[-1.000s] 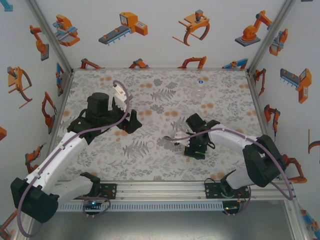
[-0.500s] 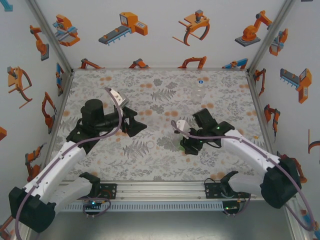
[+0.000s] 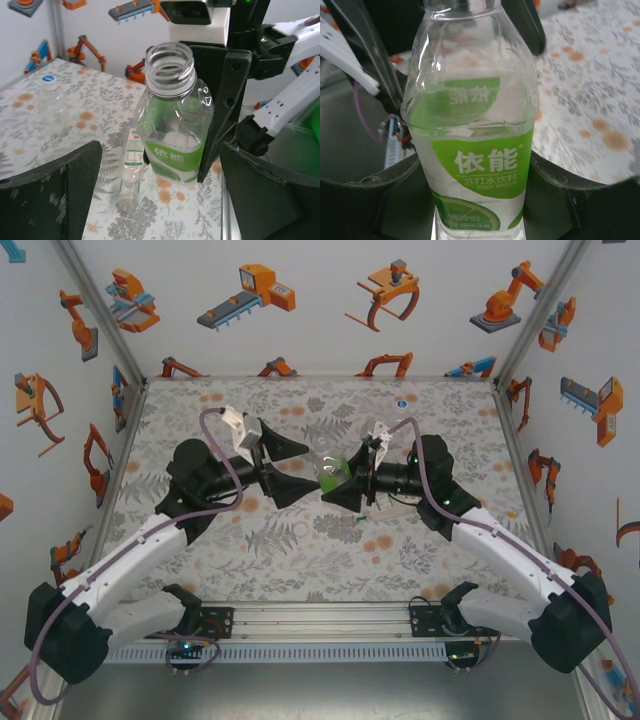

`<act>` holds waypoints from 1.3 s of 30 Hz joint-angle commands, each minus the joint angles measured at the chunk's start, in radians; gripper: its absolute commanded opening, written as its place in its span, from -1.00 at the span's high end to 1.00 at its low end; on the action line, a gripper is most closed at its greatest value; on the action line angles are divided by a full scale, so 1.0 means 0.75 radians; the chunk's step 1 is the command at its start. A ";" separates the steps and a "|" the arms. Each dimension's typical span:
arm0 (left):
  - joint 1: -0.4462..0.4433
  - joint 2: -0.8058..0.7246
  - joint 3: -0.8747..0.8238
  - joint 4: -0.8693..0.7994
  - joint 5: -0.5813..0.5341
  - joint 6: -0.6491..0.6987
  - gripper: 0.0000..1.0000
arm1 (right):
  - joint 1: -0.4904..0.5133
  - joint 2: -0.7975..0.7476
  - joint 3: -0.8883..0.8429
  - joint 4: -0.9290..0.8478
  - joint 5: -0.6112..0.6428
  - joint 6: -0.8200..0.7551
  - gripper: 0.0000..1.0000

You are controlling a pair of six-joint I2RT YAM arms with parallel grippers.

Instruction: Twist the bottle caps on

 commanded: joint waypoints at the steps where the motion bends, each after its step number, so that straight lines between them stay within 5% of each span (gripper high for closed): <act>1: -0.024 0.067 0.055 0.251 0.081 -0.129 -0.81 | 0.033 0.037 0.008 0.328 -0.126 0.212 0.23; 9: -0.035 0.211 0.117 0.434 0.233 -0.285 -0.25 | 0.055 0.029 0.004 0.324 -0.050 0.218 0.20; 12: -0.036 0.218 0.121 0.423 0.240 -0.280 0.05 | 0.055 0.006 -0.006 0.278 -0.021 0.196 -0.09; 15: -0.032 0.194 0.138 0.352 0.239 -0.223 0.12 | 0.055 -0.050 -0.001 0.090 0.062 0.081 -0.48; 18: -0.023 0.158 0.165 0.233 0.213 -0.143 0.16 | 0.055 -0.105 -0.023 -0.035 0.099 -0.010 -0.53; 29: -0.015 0.152 0.195 0.232 0.196 -0.157 0.11 | 0.056 -0.068 -0.083 0.162 0.085 0.076 -0.23; 32: -0.017 0.151 0.197 0.215 0.198 -0.163 -0.01 | 0.055 -0.074 -0.082 0.197 0.119 0.091 -0.02; 36: -0.022 0.161 0.179 0.265 0.197 -0.212 -0.55 | 0.055 -0.071 -0.080 0.286 0.134 0.139 0.14; 39: -0.030 0.181 0.155 0.353 0.186 -0.271 -0.63 | 0.057 -0.049 -0.091 0.412 0.167 0.210 0.17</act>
